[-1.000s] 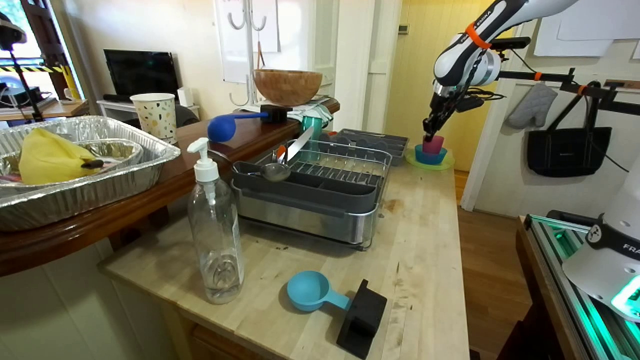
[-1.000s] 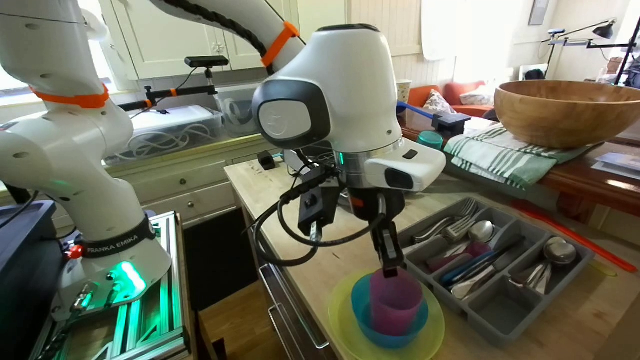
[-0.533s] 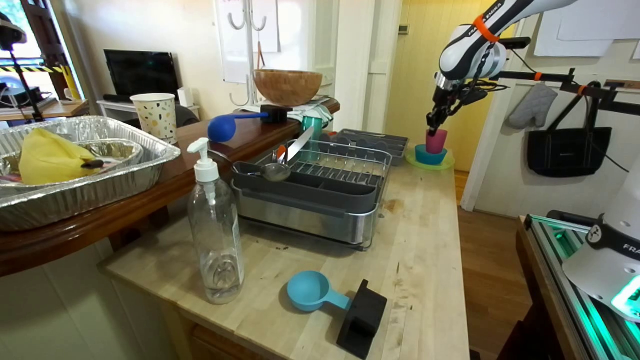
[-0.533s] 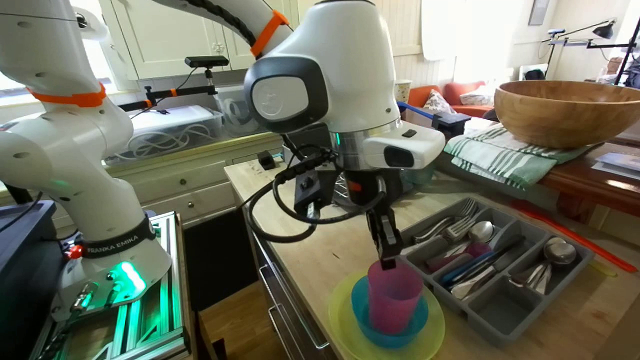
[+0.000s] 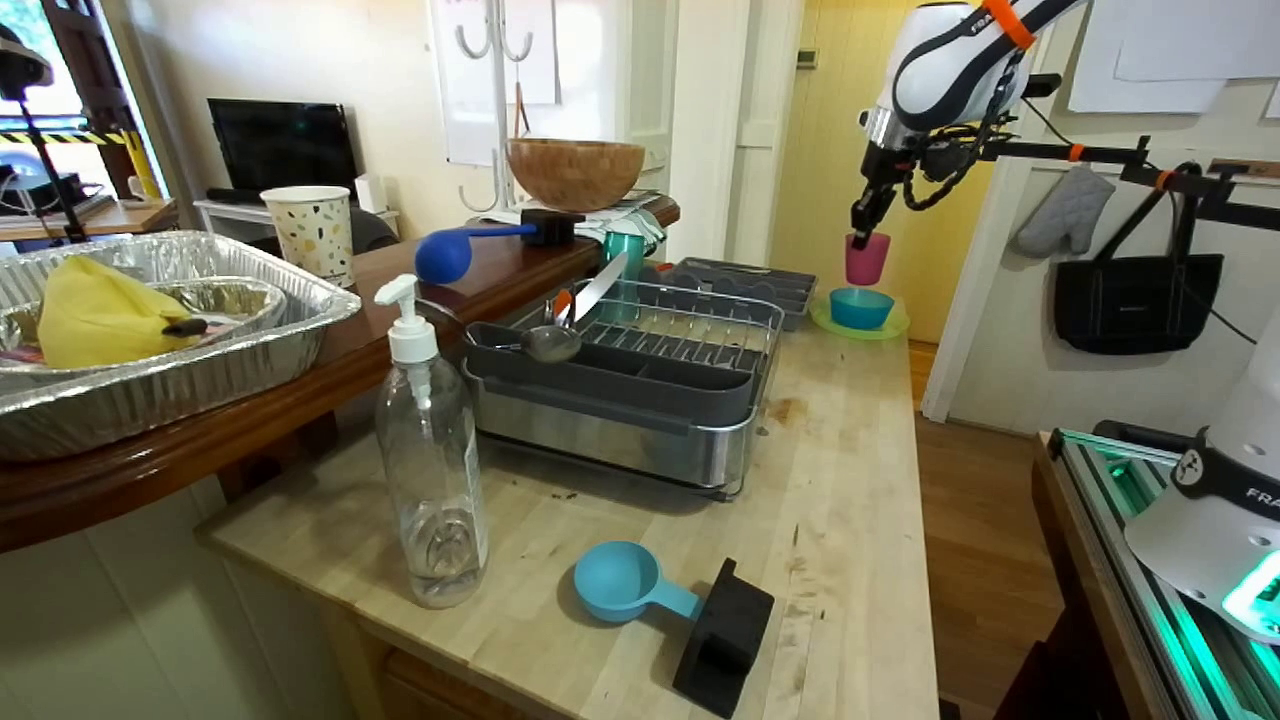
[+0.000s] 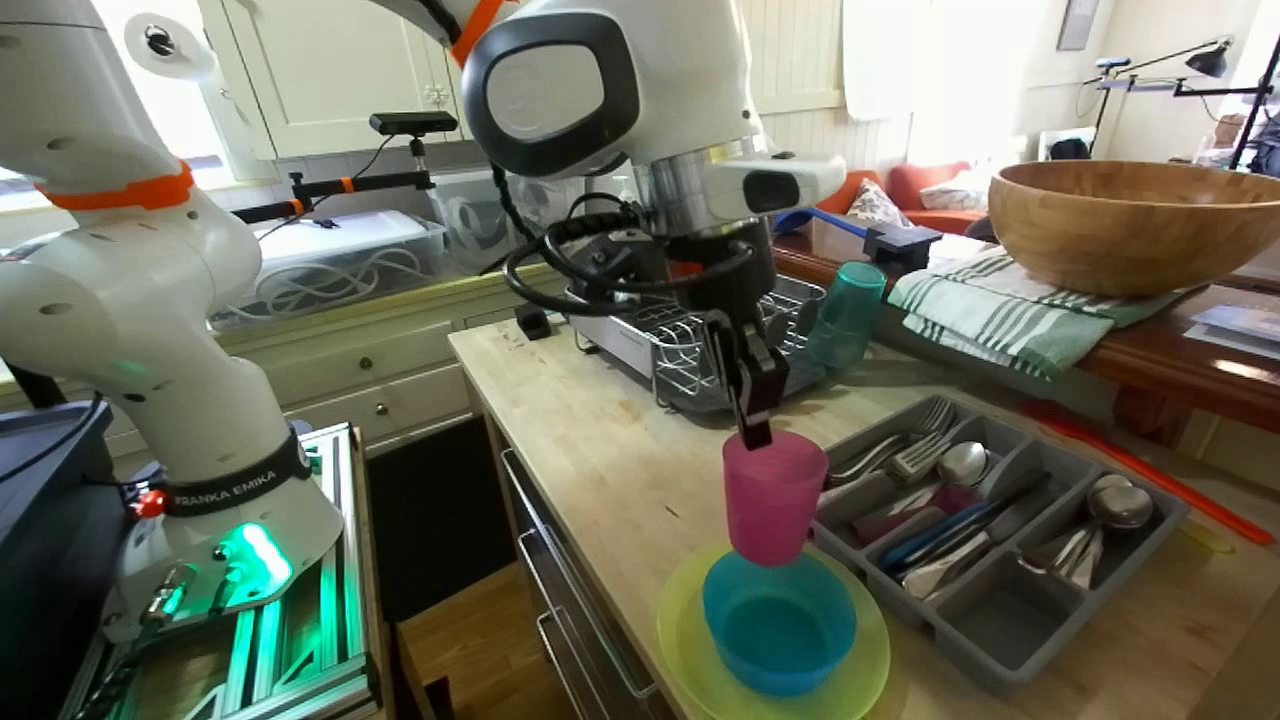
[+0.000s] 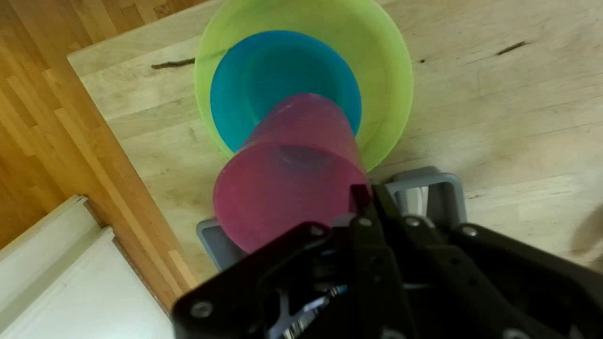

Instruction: Put the cup on the table and put the bowl in the dishes tray

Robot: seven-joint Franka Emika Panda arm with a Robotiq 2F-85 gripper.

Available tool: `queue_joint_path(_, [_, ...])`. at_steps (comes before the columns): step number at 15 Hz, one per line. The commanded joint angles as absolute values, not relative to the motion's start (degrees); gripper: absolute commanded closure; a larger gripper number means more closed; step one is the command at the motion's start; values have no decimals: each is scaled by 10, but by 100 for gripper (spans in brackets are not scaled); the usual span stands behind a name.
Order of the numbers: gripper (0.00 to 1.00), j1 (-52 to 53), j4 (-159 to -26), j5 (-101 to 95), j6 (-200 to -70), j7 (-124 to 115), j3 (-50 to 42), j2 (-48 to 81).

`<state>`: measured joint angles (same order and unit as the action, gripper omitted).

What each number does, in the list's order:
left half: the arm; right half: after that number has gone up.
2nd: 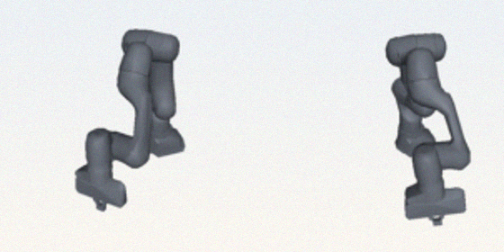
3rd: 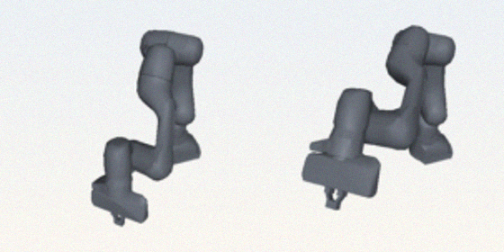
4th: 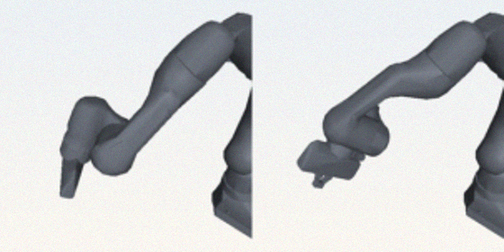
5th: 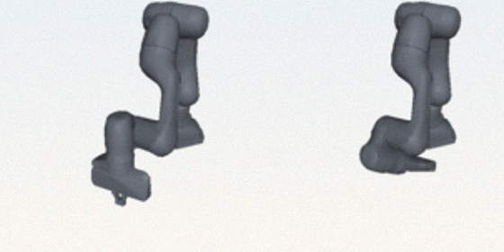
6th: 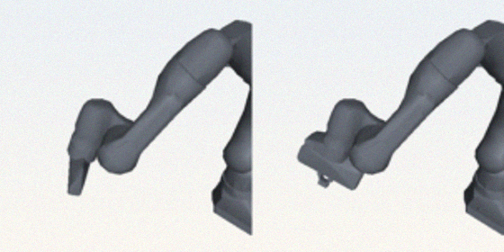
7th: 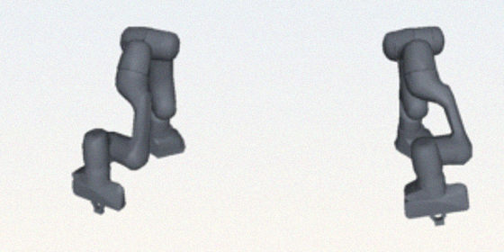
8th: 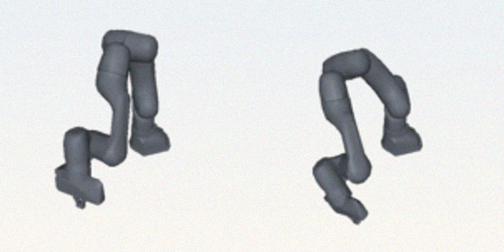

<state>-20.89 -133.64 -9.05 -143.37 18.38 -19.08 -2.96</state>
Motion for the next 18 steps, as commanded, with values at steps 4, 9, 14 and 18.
queue_joint_path(4, [99, -169, -1395, -123, -1388, 174, -156, -103])
queue_joint_path(9, [99, -134, -1413, -115, -1370, 173, -125, -109])
queue_joint_path(14, [99, -98, -1435, -99, -1352, 175, -97, -114])
queue_joint_path(18, [99, -76, -1457, -94, -1351, 172, -80, -120])
